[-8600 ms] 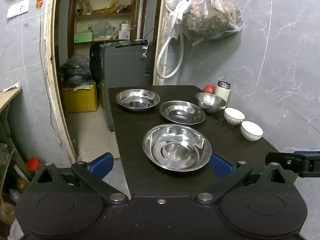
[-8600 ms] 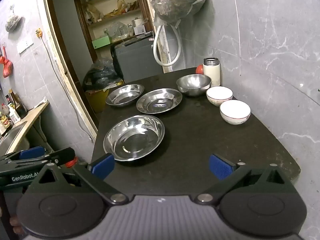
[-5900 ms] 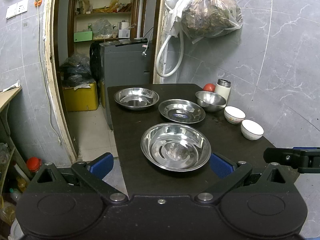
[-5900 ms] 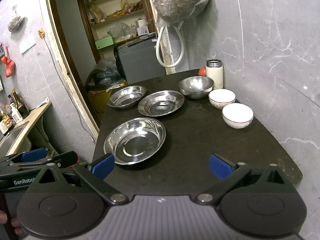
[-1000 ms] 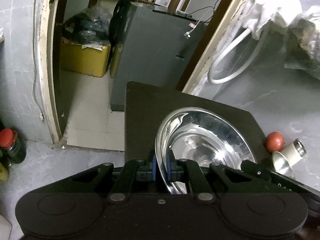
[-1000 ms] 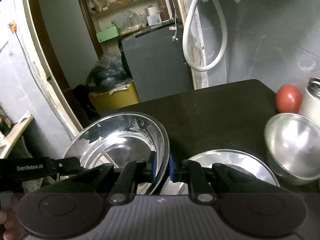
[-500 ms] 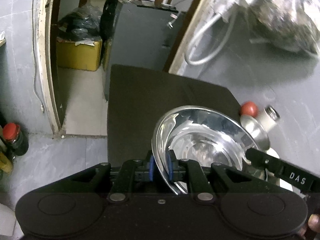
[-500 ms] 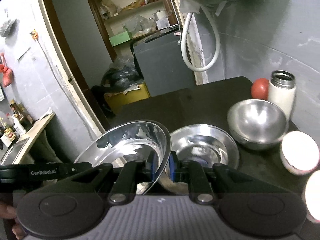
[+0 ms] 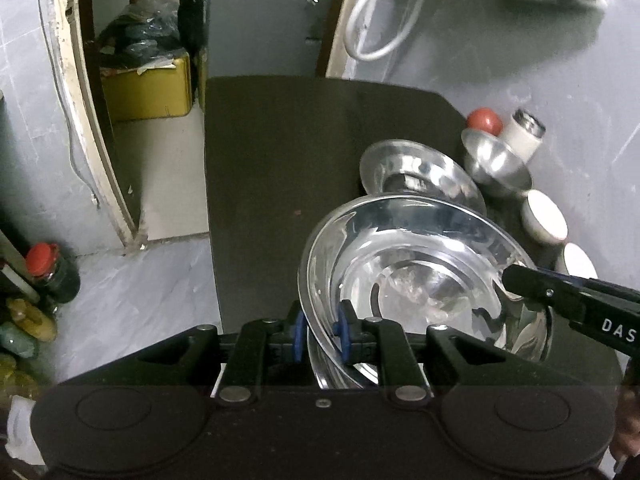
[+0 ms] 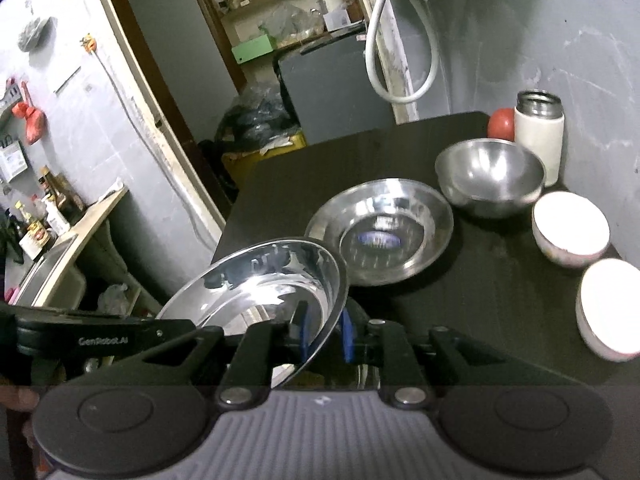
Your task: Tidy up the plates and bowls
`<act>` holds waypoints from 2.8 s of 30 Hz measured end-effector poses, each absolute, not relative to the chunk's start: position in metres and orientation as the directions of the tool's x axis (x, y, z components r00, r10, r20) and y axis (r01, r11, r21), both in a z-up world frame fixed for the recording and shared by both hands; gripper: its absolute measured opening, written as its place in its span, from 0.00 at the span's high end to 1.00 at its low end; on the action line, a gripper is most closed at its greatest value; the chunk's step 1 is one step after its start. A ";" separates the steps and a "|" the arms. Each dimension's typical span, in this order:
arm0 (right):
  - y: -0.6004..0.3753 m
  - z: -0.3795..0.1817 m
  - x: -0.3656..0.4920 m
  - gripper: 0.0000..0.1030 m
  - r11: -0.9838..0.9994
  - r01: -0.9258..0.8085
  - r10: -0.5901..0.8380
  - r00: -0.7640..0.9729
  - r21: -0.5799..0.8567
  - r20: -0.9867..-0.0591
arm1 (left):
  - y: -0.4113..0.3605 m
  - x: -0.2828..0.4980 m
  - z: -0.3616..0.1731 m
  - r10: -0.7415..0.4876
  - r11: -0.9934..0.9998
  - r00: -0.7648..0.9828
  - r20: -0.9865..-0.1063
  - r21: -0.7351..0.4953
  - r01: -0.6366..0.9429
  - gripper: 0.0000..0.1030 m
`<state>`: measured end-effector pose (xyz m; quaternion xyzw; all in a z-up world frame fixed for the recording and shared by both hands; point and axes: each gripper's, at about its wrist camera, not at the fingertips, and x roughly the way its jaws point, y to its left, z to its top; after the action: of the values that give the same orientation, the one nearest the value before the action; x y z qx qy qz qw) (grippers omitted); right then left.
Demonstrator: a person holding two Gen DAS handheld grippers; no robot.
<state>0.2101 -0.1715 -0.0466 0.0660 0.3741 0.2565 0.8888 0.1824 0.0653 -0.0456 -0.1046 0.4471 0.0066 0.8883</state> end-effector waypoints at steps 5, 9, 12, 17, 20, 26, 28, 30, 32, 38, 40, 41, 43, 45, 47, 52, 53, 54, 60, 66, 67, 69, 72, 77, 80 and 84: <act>-0.180 -0.054 0.195 0.77 0.863 -0.396 0.498 0.568 0.312 -0.655 | 0.056 0.179 -0.047 -0.070 0.983 0.588 -0.806 -0.157 -0.098 0.81; -0.183 -0.059 0.188 0.76 0.865 -0.395 0.493 0.560 0.310 -0.666 | 0.047 0.180 -0.048 -0.060 0.986 0.585 -0.809 -0.141 -0.094 0.81; -0.185 -0.059 0.185 0.76 0.866 -0.393 0.492 0.560 0.308 -0.667 | 0.043 0.179 -0.050 -0.054 0.987 0.578 -0.814 -0.129 -0.091 0.81; -0.183 -0.061 0.184 0.75 0.865 -0.399 0.492 0.554 0.305 -0.672 | 0.038 0.182 -0.053 -0.032 0.991 0.565 -0.824 -0.100 -0.091 0.81; -0.179 -0.061 0.184 0.74 0.863 -0.405 0.492 0.546 0.301 -0.678 | 0.039 0.183 -0.054 -0.026 0.991 0.561 -0.828 -0.097 -0.097 0.81; -0.177 -0.064 0.185 0.73 0.866 -0.404 0.488 0.544 0.296 -0.683 | 0.041 0.183 -0.057 -0.025 0.991 0.558 -0.829 -0.093 -0.094 0.81; -0.176 -0.064 0.186 0.72 0.867 -0.401 0.485 0.543 0.295 -0.685 | 0.041 0.184 -0.058 -0.024 0.992 0.556 -0.831 -0.090 -0.092 0.81; -0.175 -0.064 0.185 0.70 0.868 -0.399 0.483 0.543 0.295 -0.687 | 0.039 0.187 -0.060 -0.021 0.992 0.552 -0.834 -0.084 -0.089 0.81; -0.174 -0.065 0.185 0.69 0.871 -0.393 0.478 0.544 0.294 -0.689 | 0.037 0.189 -0.061 -0.017 0.993 0.544 -0.839 -0.080 -0.091 0.81; -0.172 -0.067 0.186 0.69 0.878 -0.377 0.467 0.546 0.294 -0.695 | 0.037 0.192 -0.064 -0.019 0.994 0.543 -0.839 -0.075 -0.081 0.81; -0.171 -0.067 0.186 0.69 0.880 -0.373 0.464 0.546 0.293 -0.698 | 0.038 0.193 -0.065 -0.020 0.994 0.541 -0.841 -0.075 -0.080 0.81; -0.170 -0.068 0.186 0.69 0.881 -0.372 0.462 0.546 0.293 -0.699 | 0.039 0.193 -0.065 -0.021 0.994 0.540 -0.841 -0.076 -0.079 0.81; -0.170 -0.068 0.186 0.69 0.882 -0.368 0.460 0.545 0.293 -0.701 | 0.039 0.194 -0.066 -0.023 0.994 0.539 -0.842 -0.076 -0.077 0.81; -0.168 -0.069 0.186 0.69 0.884 -0.364 0.457 0.544 0.292 -0.704 | 0.039 0.195 -0.067 -0.024 0.994 0.537 -0.844 -0.076 -0.074 0.81; -0.168 -0.069 0.185 0.69 0.886 -0.361 0.453 0.544 0.290 -0.706 | 0.040 0.196 -0.069 -0.026 0.995 0.534 -0.845 -0.076 -0.070 0.81; -0.167 -0.070 0.186 0.69 0.890 -0.357 0.445 0.545 0.284 -0.711 | 0.041 0.198 -0.072 -0.032 0.995 0.526 -0.850 -0.077 -0.063 0.81; -0.166 -0.070 0.185 0.68 0.890 -0.357 0.445 0.545 0.283 -0.711 | 0.041 0.199 -0.073 -0.035 0.995 0.525 -0.851 -0.079 -0.062 0.81; -0.166 -0.071 0.185 0.68 0.890 -0.358 0.445 0.546 0.282 -0.710 | 0.041 0.199 -0.074 -0.038 0.995 0.523 -0.852 -0.081 -0.061 0.81; -0.164 -0.070 0.185 0.64 0.891 -0.358 0.444 0.550 0.280 -0.708 | 0.043 0.203 -0.076 -0.049 0.995 0.513 -0.857 -0.089 -0.052 0.80; -0.162 -0.070 0.188 0.59 0.892 -0.351 0.443 0.557 0.284 -0.703 | 0.045 0.205 -0.076 -0.058 0.995 0.519 -0.853 -0.091 -0.038 0.78; -0.162 -0.071 0.188 0.58 0.894 -0.348 0.439 0.561 0.282 -0.702 | 0.046 0.206 -0.075 -0.061 0.995 0.521 -0.852 -0.093 -0.035 0.76; -0.162 -0.071 0.189 0.58 0.897 -0.339 0.434 0.566 0.282 -0.700 | 0.048 0.208 -0.073 -0.065 0.994 0.526 -0.848 -0.099 -0.037 0.70; -0.165 -0.072 0.192 0.51 0.905 -0.312 0.422 0.575 0.289 -0.701 | 0.053 0.213 -0.069 -0.062 0.994 0.541 -0.838 -0.102 -0.045 0.56; -0.171 -0.073 0.195 0.32 0.911 -0.271 0.413 0.596 0.311 -0.689 | 0.062 0.227 -0.063 -0.047 0.992 0.573 -0.818 -0.104 -0.068 0.33; -0.173 -0.075 0.199 0.26 0.914 -0.248 0.406 0.602 0.322 -0.687 | 0.066 0.239 -0.062 -0.045 0.992 0.581 -0.813 -0.105 -0.070 0.27; -0.177 -0.079 0.202 0.15 0.921 -0.205 0.385 0.622 0.333 -0.682 | 0.069 0.260 -0.064 -0.055 0.992 0.592 -0.804 -0.112 -0.061 0.19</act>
<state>0.2020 -0.1771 -0.0785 0.1119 0.4025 0.1649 0.8935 0.2597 0.0686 -0.0637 -0.0637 0.4518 0.0017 0.8898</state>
